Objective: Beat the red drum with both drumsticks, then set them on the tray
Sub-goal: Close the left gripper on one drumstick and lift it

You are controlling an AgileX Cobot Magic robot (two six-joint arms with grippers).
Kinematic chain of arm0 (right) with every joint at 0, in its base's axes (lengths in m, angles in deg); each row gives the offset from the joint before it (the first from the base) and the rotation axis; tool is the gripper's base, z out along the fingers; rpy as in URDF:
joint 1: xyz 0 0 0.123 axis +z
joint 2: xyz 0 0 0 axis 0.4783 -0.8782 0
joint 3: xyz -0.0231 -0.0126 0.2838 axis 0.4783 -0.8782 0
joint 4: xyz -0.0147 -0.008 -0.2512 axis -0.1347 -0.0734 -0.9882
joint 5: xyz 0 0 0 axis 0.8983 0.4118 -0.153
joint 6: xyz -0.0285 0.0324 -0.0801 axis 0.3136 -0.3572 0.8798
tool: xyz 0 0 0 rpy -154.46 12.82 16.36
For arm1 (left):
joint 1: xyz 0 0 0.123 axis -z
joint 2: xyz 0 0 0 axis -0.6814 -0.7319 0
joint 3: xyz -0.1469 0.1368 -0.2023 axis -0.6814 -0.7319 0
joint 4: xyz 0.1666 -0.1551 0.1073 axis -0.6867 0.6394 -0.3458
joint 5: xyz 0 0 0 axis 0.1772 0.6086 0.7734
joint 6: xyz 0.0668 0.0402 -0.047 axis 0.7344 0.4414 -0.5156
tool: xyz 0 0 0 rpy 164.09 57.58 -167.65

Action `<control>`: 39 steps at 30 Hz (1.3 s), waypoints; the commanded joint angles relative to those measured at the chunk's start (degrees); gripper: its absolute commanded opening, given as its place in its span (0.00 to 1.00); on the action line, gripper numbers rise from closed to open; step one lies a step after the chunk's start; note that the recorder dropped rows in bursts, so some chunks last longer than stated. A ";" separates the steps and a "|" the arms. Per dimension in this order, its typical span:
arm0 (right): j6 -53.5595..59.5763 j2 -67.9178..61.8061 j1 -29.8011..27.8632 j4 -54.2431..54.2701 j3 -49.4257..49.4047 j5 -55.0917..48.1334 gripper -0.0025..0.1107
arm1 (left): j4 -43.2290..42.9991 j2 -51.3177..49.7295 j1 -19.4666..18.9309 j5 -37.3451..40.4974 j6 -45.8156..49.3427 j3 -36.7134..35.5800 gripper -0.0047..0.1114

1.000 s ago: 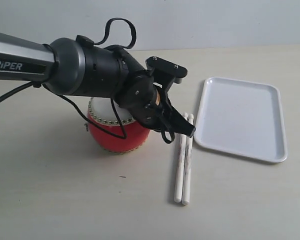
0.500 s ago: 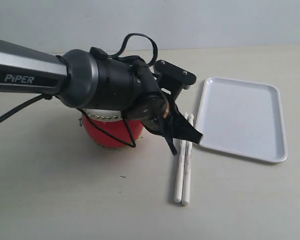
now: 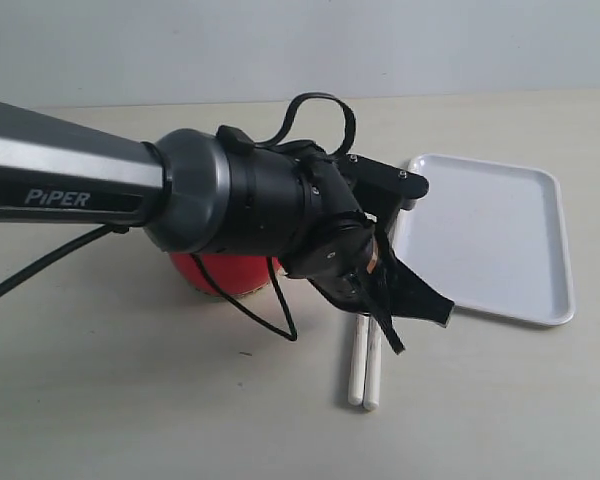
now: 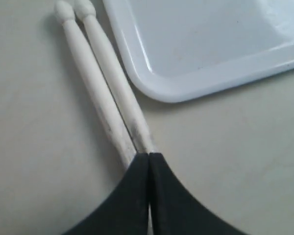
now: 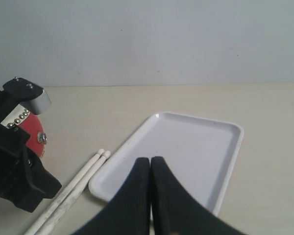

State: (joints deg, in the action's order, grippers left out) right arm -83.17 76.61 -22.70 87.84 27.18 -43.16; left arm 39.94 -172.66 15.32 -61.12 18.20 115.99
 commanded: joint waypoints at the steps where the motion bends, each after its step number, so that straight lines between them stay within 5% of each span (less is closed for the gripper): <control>1: 0.09 0.30 -0.49 -0.07 -0.27 0.23 0.02 | 1.52 -0.01 -0.89 6.41 -1.86 -0.28 0.09; 6: 0.09 0.30 -0.49 -0.07 -0.27 0.23 0.02 | 3.89 -0.01 -0.89 7.28 -1.86 -0.28 0.41; 23: 0.09 0.30 -0.49 -0.07 -0.27 0.23 0.02 | 5.73 -3.71 -0.89 3.56 -1.19 -0.28 0.41; 27: 0.09 0.30 -0.49 -0.07 -0.27 0.23 0.02 | 5.73 -3.71 -0.89 3.56 -1.19 -0.28 0.31; 31: 0.09 0.30 -0.49 -0.07 -0.27 0.23 0.02 | 5.73 -3.71 -0.89 3.56 -1.19 -0.28 0.06; 39: 0.09 0.30 -0.49 -0.07 -0.27 0.23 0.02 | 5.30 -3.71 -0.97 3.46 -1.07 -0.28 0.04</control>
State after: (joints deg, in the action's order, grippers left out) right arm -83.17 76.61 -22.70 87.84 27.18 -43.16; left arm 45.27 -176.03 14.56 -57.56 16.92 115.99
